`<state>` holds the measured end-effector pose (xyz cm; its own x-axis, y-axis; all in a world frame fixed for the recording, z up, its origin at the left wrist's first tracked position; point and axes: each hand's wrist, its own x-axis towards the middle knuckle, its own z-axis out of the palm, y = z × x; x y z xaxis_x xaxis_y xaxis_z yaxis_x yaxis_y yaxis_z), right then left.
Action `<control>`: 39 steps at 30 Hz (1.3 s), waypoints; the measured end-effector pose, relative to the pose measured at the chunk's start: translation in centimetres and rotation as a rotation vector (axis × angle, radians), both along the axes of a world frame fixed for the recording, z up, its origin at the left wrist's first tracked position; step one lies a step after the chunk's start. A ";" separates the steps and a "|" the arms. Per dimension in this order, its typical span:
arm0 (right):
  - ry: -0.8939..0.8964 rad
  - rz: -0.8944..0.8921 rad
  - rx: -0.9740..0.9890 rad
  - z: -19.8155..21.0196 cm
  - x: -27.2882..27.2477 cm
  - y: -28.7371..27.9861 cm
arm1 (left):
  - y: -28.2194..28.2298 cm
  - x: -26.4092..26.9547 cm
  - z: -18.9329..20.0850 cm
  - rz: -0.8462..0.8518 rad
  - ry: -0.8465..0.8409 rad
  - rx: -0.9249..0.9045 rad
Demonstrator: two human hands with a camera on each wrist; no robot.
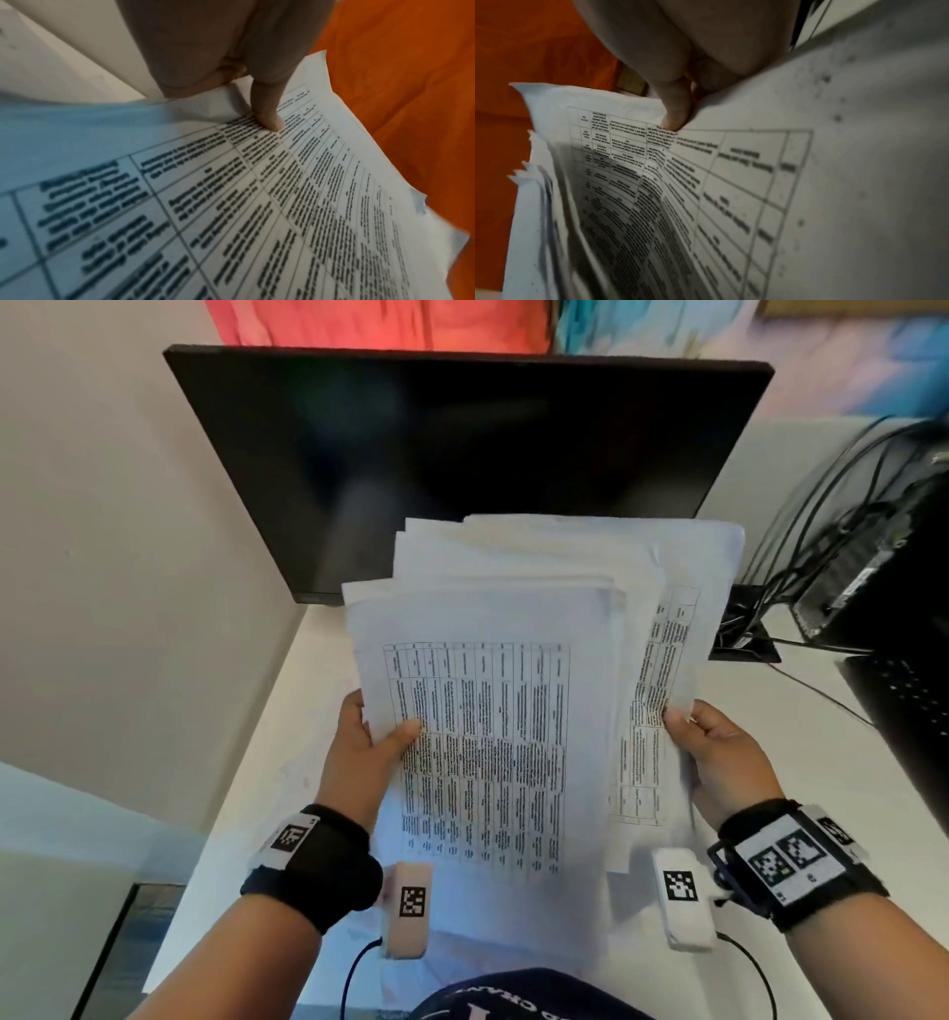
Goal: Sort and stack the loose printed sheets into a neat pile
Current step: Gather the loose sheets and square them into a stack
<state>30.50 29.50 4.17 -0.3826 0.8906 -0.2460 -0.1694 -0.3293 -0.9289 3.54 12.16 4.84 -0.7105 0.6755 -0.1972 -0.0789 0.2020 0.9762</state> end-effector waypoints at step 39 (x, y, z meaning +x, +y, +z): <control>-0.313 0.147 0.604 5.9 -2.4 -2.1 | 1.3 7.0 5.2 -0.029 0.186 0.070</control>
<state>28.06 27.41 10.04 -0.5013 0.8508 0.1578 0.1432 0.2614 -0.9545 10.57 13.44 10.06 -0.7103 0.7037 -0.0163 0.1087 0.1326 0.9852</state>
